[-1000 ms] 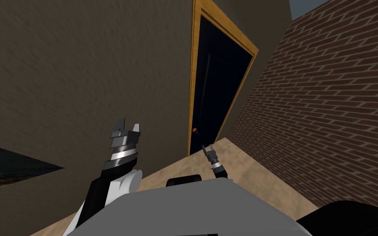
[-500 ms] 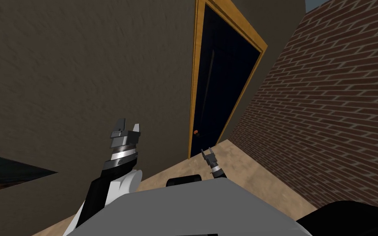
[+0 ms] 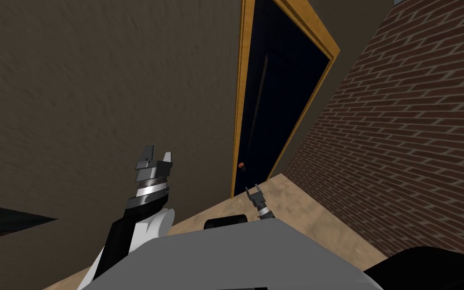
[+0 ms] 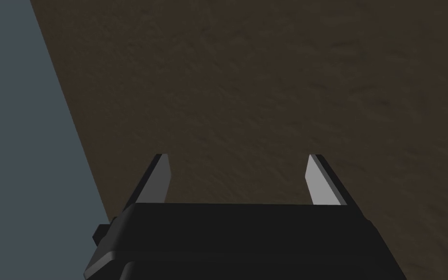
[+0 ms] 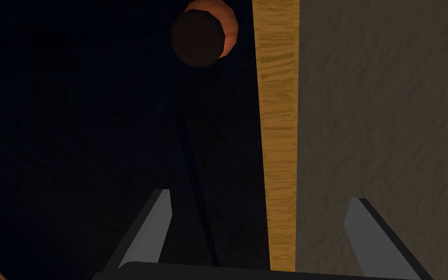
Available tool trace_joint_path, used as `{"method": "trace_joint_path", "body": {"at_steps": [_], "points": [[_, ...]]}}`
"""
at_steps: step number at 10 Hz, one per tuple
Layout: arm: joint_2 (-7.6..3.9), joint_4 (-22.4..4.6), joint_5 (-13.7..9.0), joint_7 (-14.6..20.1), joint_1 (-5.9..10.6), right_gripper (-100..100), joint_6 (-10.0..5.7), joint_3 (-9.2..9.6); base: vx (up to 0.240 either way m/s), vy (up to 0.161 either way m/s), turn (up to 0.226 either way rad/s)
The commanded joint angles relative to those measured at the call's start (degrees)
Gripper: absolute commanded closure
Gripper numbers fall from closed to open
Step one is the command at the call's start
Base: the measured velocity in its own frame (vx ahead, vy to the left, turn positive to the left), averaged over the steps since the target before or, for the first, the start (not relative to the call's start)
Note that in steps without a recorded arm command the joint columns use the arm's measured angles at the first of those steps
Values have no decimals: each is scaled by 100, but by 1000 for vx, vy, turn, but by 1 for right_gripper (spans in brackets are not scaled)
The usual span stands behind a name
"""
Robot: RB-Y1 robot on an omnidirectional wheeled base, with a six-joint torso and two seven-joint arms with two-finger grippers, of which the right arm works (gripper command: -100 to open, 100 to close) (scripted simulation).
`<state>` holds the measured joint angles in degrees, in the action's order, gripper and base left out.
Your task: Pull the door open
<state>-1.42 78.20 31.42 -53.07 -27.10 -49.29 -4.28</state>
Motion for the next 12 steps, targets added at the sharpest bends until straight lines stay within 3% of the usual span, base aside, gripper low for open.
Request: {"method": "trace_joint_path", "body": {"at_steps": [1, 6, 10, 11, 12], "points": [[54, -182, 72, -189, 5, -100, -108, -15, 91, -48, 25], [196, -609, 307, -667, -4, -100, -326, -47, 95, -62, 20], [367, -993, 518, -1097, -12, -100, -522, -75, 118, -120, 7], [336, -892, 492, -1003, -21, -100, -460, -61, 56, -70, 11], [170, -1076, 408, -972, 75, -100, -535, -184, -47, 80, 117]]}}
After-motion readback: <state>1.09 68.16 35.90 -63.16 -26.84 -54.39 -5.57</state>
